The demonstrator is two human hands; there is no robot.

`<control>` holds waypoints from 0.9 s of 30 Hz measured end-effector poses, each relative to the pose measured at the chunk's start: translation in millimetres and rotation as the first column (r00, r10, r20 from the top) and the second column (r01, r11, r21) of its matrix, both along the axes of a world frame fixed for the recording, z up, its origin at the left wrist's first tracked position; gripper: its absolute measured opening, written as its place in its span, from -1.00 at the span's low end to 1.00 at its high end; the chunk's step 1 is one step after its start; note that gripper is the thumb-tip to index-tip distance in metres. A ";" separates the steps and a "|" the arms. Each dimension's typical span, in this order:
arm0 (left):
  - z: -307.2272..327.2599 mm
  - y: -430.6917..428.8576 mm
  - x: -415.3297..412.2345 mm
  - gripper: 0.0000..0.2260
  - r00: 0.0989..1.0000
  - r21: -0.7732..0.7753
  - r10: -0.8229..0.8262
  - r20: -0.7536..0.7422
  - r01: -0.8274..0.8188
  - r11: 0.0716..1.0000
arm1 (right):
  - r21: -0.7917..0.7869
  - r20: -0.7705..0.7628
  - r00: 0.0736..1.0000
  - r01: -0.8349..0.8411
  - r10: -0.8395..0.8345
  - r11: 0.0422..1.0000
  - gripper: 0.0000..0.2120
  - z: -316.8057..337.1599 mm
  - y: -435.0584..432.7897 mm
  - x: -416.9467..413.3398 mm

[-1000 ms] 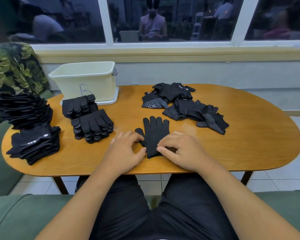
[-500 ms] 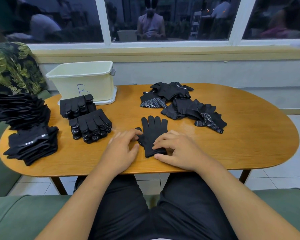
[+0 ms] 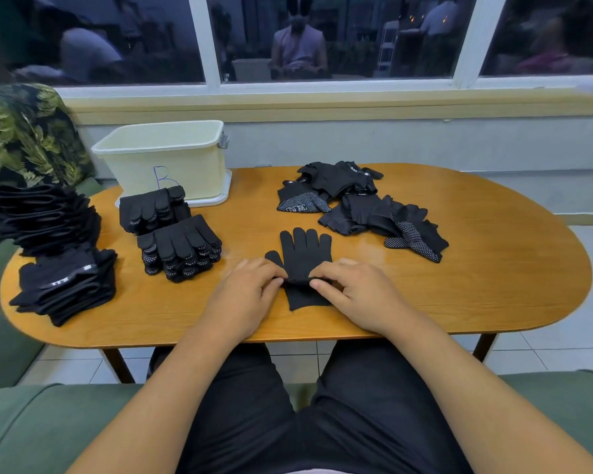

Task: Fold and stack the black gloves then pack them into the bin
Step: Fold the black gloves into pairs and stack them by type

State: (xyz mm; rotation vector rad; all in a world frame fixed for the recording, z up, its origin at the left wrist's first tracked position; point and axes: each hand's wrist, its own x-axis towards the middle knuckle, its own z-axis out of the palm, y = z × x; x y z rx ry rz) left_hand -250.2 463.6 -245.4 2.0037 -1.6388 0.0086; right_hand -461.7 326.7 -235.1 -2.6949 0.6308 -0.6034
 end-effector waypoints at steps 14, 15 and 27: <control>0.2 5.4 -0.9 -0.80 0.994 -0.035 0.013 -0.108 -0.017 0.999 | 0.176 0.056 0.998 -0.027 0.018 0.984 -0.63 1.2 -1.6 -2.4; 2.9 4.2 -0.2 -0.78 0.984 -0.052 0.022 -0.178 -0.032 0.998 | 0.221 0.092 0.996 -0.026 0.006 0.975 -0.65 2.0 -4.2 -1.3; -2.1 -11.6 -16.4 -0.62 0.992 0.057 0.127 -0.022 -0.125 0.990 | 0.092 -0.278 0.947 -0.144 0.164 0.985 -0.52 12.1 -12.5 81.8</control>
